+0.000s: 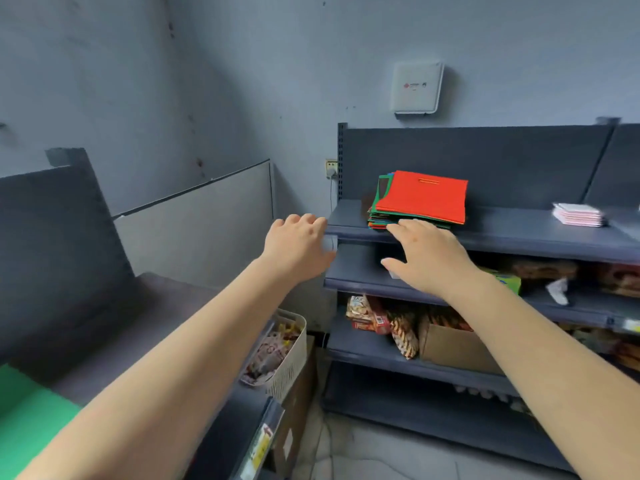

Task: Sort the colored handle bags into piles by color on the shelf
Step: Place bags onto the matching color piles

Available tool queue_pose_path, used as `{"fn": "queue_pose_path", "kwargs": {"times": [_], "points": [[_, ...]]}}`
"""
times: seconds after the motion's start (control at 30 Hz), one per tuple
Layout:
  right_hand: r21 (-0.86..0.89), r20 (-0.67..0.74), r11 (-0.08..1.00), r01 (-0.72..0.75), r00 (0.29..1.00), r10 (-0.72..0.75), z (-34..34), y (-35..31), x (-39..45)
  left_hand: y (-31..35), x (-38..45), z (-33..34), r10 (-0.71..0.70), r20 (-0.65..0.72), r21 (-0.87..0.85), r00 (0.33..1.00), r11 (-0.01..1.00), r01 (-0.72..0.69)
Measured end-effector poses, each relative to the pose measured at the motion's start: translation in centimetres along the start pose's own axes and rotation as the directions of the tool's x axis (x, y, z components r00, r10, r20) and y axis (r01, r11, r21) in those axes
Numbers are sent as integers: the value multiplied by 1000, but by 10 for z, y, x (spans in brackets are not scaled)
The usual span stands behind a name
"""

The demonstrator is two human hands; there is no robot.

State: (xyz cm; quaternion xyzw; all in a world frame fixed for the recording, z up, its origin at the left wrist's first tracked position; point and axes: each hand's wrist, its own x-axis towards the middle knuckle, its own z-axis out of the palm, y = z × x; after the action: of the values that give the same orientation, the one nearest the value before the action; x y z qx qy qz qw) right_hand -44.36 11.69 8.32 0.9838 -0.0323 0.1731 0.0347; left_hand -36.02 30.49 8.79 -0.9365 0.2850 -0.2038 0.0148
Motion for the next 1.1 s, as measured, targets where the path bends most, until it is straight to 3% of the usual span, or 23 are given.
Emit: {"fn": "queue_pose_path", "kwargs": {"times": [0.33,0.57,0.87,1.1], "points": [[-7,42,991,-136,990,136,55,140,70,71,145,72,76,15,-12,997,997,-76],[24,98,987,-158,983,155,92,233,116,121,223,120,35,45,-58,998,998,-32],[182,137,951,-249,964,227,145,297,177,140,306,182,-14,86,-115,996,993,24],[336,178,849,-408,912,368,188,333,228,144,368,230,16,83,-178,996,984,-1]]}}
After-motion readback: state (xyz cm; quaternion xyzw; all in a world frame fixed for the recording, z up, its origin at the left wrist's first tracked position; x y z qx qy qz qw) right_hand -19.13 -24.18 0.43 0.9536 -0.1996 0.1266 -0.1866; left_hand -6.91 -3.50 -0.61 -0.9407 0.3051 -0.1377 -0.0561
